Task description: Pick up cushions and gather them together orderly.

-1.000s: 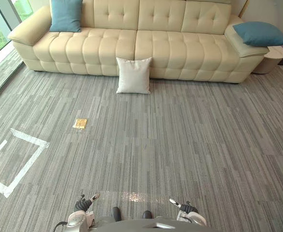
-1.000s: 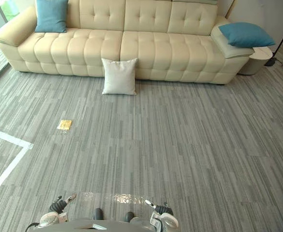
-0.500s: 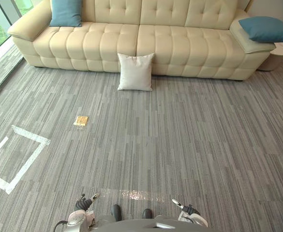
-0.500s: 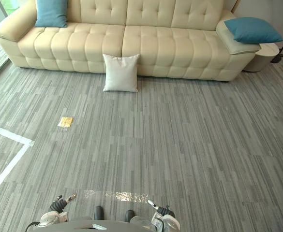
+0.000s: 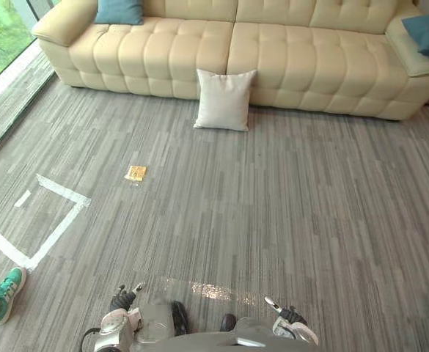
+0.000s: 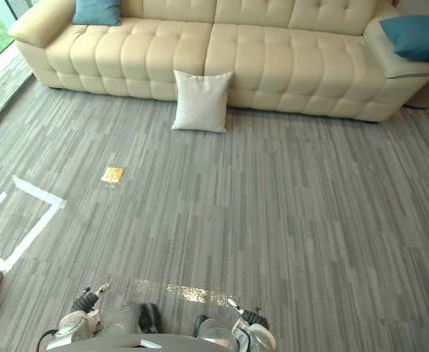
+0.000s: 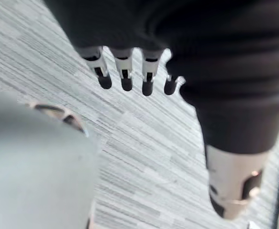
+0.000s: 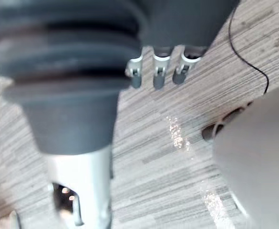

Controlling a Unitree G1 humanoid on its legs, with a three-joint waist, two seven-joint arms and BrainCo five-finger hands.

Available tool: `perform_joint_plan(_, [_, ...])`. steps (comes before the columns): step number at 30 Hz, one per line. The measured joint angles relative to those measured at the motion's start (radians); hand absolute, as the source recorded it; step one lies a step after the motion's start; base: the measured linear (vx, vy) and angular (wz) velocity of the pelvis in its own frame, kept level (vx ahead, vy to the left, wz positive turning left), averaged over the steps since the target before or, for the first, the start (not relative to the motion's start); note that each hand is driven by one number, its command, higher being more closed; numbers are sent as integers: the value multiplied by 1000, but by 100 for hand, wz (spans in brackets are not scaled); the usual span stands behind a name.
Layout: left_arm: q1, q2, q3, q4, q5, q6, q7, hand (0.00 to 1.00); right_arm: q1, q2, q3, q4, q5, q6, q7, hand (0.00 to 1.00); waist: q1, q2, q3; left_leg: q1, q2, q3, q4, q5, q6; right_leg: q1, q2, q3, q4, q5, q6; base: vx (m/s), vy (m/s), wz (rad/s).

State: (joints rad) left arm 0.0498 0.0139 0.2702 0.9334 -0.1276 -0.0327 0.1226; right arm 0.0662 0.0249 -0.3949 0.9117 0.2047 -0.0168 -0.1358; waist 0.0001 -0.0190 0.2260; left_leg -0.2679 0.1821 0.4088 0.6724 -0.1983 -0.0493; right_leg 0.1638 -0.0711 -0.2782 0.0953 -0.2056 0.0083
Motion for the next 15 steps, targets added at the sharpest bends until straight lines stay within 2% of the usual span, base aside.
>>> perform_joint_plan(3, [0, 0, -13, -2, -12, 0, 5, 0, -3, -7, 1, 6, 4, -1, -7, 0, 4, 4, 1, -27, -7, -1, -141, 11, -3, 22, -32, 9, -1, -18, 18, 225, 146, -9])
perform_joint_plan(5, [-2, -1, -31, -11, -28, -2, 5, 0, -16, -11, 16, 7, 4, -1, -7, 0, 13, 9, 3, -71, -50, -44, -430, 142, -32, 51, -76, 29, -29, -45, 56, 395, 332, -33])
perform_joint_plan(6, [-2, -5, -41, -16, -38, -6, 5, 0, -21, -26, 42, 8, 4, -2, -7, 0, 25, 23, 4, -94, -46, -75, -515, 180, -41, 61, -79, 50, -46, -57, 76, 377, 371, -50])
perform_joint_plan(7, [-3, -7, -46, -19, -47, -9, 4, 0, -25, -34, 50, 9, 4, -2, -7, 0, 31, 28, 3, -100, -38, -92, -531, 206, -33, 67, -79, 64, -54, -66, 90, 423, 426, -65])
perform_joint_plan(8, [-18, 2, -48, -21, -61, -13, 2, 0, -44, -38, 59, 17, 4, -2, -7, 0, 42, 15, 9, -109, -49, -98, -478, 297, -7, 83, -104, 85, -63, -88, 77, 358, 328, -56])
perform_joint_plan(9, [-28, 13, -50, -22, -66, -17, 2, 0, -56, -31, 59, 28, 4, -2, -7, 0, 45, -9, 11, -128, -62, -100, -436, 284, 3, 77, -120, 102, -59, -87, 48, 359, 282, -44])
perform_joint_plan(10, [-34, 24, -55, -19, -66, -19, 3, 0, -73, -25, 63, 35, 3, -3, -1, 0, 36, -20, 6, -157, -72, -113, -399, 262, 34, 68, -125, 114, -55, -66, 28, 475, 280, -8])
perform_joint_plan(11, [-43, 44, -57, -18, -68, -20, 1, 0, -95, -9, 78, 47, 0, -9, 4, 0, 21, -53, 3, -183, -106, -113, -356, 218, 65, 36, -158, 130, -33, -4, 47, 590, 338, 15])
perform_joint_plan(12, [-48, 54, -56, -20, -70, -20, 1, 0, -97, -3, 76, 57, -7, -7, 3, 0, 23, -75, -1, -183, -132, -99, -321, 187, 85, 38, -192, 151, -14, 33, 98, 613, 341, 19])
perform_joint_plan(13, [-49, 54, -57, -20, -73, -19, 1, 0, -96, -4, 74, 60, -12, -6, 4, 0, 24, -81, -4, -182, -137, -90, -286, 149, 94, 35, -210, 166, 14, 46, 117, 614, 315, -10])
perform_joint_plan(14, [-46, 55, -60, -19, -87, -17, 2, 0, -102, -9, 73, 66, -15, -7, 7, 0, 30, -82, -5, -166, -136, -69, -216, 64, 103, 11, -234, 195, 117, 67, 155, 506, 254, -32])
perform_joint_plan(15, [-45, 55, -61, -16, -87, -17, 3, 0, -105, -10, 74, 68, -15, -8, 12, 0, 29, -80, -5, -150, -133, -58, -201, 35, 105, -14, -244, 212, 190, 76, 175, 577, 296, -55])
